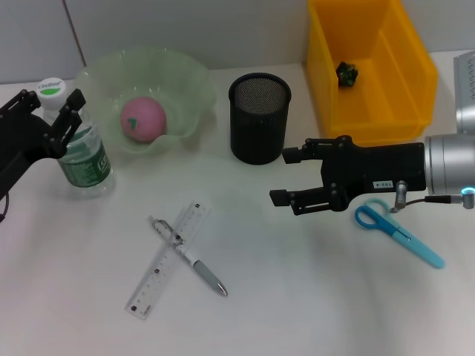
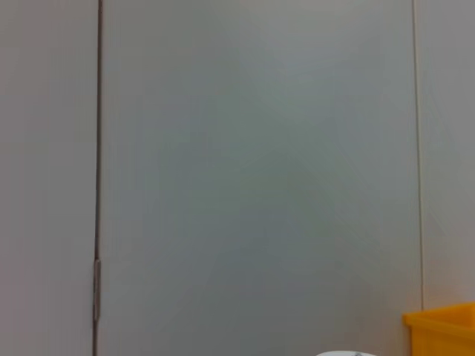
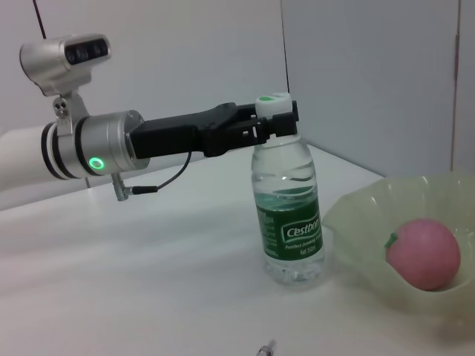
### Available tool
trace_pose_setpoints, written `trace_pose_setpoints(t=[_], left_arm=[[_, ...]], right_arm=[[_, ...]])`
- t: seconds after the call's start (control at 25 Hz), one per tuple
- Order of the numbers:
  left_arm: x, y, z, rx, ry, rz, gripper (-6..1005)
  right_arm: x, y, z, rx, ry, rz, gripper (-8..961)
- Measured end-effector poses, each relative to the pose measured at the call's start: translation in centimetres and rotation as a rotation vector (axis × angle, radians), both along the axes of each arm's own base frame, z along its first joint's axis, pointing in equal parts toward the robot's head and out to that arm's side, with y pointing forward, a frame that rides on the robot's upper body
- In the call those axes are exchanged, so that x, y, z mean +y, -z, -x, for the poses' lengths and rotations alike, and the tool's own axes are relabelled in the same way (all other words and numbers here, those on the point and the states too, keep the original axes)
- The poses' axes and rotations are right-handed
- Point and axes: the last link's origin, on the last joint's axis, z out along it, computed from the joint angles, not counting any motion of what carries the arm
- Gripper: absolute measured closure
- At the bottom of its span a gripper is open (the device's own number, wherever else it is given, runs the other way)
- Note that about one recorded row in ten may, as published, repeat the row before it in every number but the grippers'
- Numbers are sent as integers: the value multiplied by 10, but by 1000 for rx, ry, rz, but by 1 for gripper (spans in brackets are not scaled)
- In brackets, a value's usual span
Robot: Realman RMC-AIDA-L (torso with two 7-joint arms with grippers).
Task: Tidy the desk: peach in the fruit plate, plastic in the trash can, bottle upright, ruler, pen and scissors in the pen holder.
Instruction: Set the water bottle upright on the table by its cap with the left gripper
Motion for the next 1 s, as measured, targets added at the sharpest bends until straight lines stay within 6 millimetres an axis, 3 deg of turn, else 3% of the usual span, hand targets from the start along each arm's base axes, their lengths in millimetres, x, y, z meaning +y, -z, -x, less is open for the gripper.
trace_pose_setpoints(t=[1.0], left_arm=[[1,-1,4,-4,-31,-6,458]], right_arm=[[0,1,1,2,-2,4,136]])
